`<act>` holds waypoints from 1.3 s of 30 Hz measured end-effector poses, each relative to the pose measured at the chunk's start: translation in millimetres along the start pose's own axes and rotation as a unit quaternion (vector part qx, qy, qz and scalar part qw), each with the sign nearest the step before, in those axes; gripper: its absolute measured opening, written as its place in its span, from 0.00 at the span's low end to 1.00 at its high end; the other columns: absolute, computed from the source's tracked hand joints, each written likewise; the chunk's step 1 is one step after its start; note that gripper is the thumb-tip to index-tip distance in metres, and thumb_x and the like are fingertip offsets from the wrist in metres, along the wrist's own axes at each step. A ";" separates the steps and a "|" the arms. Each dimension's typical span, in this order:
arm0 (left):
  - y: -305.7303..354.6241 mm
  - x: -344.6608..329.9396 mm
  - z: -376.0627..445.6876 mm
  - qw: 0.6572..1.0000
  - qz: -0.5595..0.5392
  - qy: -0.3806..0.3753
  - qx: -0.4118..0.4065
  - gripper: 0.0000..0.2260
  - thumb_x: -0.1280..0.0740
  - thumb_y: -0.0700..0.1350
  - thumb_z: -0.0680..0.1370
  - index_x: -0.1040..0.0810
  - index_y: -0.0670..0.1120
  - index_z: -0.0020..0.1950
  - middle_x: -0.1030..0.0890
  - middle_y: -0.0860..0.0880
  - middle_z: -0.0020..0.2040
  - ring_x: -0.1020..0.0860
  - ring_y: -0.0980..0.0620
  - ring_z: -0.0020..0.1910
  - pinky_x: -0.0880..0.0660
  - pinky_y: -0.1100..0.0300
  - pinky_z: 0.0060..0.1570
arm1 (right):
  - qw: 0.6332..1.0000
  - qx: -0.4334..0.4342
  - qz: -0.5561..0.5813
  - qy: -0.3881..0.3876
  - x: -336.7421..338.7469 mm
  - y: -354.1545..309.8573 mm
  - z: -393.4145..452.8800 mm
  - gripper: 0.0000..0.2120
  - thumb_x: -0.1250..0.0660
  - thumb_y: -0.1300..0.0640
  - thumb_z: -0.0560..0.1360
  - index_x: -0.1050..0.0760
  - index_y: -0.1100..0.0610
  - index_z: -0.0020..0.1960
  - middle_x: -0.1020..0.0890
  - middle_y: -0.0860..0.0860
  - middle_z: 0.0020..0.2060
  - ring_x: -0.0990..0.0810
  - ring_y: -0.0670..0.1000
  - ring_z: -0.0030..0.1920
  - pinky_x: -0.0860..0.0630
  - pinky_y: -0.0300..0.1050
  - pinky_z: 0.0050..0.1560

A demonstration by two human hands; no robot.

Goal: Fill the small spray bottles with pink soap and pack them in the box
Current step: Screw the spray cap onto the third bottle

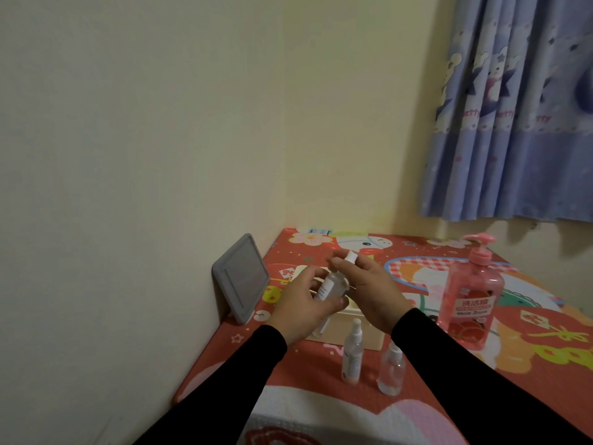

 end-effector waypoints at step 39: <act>3.9 4.1 -2.0 0.995 0.088 0.043 0.001 0.14 0.26 0.50 0.71 0.28 0.51 0.50 0.21 0.54 0.43 0.21 0.53 0.41 0.25 0.57 0.39 | 0.991 0.030 -0.122 0.046 6.3 1.7 2.7 0.23 0.28 0.44 0.72 0.22 0.66 0.47 0.20 0.67 0.48 0.21 0.55 0.44 0.25 0.61 0.60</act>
Point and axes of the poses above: each hand's wrist, its own z-axis towards the middle knuckle, its own x-axis out of the back of the hand, y = z × x, the point moved 7 cm from there along z, towards the middle knuckle
